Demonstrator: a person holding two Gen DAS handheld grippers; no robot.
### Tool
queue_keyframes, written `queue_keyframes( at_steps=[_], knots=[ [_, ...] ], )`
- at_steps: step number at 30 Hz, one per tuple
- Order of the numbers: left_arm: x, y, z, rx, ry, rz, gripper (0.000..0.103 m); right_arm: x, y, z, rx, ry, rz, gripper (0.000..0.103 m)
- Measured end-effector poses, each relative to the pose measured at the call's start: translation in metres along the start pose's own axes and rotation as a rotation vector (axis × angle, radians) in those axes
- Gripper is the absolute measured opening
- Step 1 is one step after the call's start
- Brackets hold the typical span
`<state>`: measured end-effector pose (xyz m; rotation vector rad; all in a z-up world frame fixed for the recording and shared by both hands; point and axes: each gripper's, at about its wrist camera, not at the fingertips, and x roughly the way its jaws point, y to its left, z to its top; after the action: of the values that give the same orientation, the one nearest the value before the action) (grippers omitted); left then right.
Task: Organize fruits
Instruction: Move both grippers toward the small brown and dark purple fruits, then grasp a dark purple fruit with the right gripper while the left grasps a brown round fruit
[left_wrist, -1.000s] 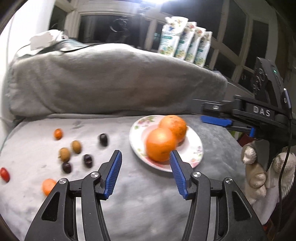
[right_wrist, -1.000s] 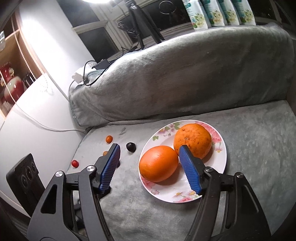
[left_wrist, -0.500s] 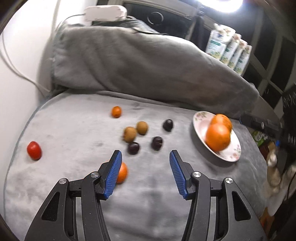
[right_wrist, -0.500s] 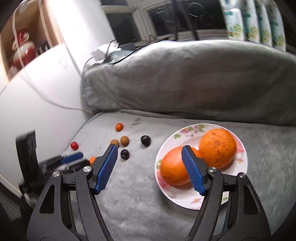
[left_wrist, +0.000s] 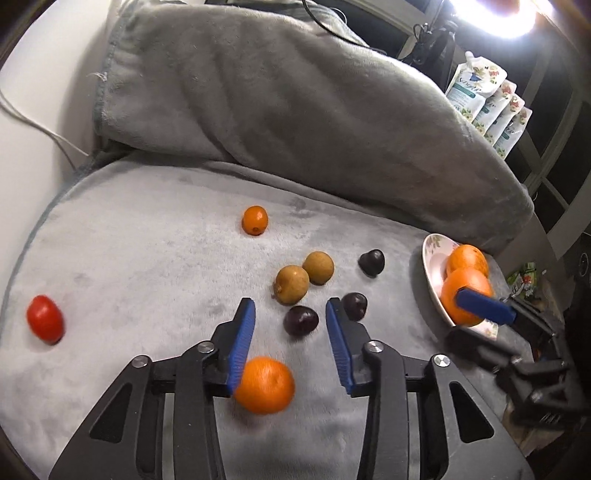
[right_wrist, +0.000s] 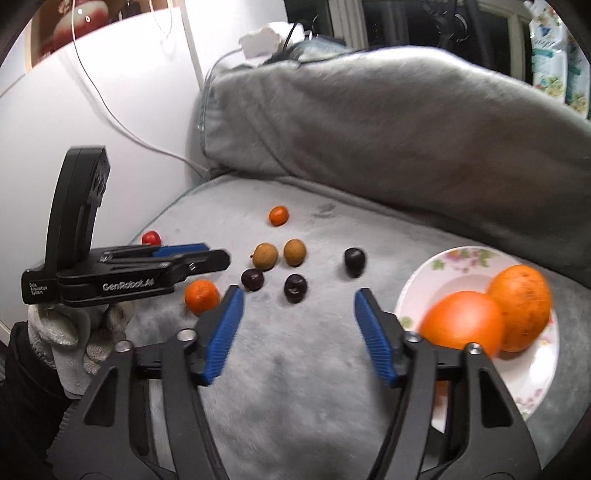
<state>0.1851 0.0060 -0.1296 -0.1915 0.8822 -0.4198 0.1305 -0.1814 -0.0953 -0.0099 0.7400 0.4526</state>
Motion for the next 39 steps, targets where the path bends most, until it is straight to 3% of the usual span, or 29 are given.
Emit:
queue_keyframes(
  at_steps=[5,23,28,31,39],
  knots=[
    [0.012,-0.004,0.004,0.029,0.033,0.003,0.035,0.027,0.006,0.000,-0.032,0.038,-0.023,0.050],
    [0.051,-0.009,0.015,0.035,0.103,0.015,0.034,0.079,-0.004,0.000,-0.022,0.109,-0.026,0.041],
    [0.056,-0.006,0.014,0.021,0.106,0.032,0.024,0.084,-0.006,0.004,-0.013,0.120,-0.016,0.041],
    [0.057,-0.004,0.013,0.017,0.103,0.030,0.024,0.087,-0.006,0.006,-0.007,0.130,-0.008,0.039],
    [0.053,-0.004,0.013,0.011,0.091,0.033,0.024,0.095,-0.005,0.008,-0.007,0.151,0.008,0.024]
  ],
)
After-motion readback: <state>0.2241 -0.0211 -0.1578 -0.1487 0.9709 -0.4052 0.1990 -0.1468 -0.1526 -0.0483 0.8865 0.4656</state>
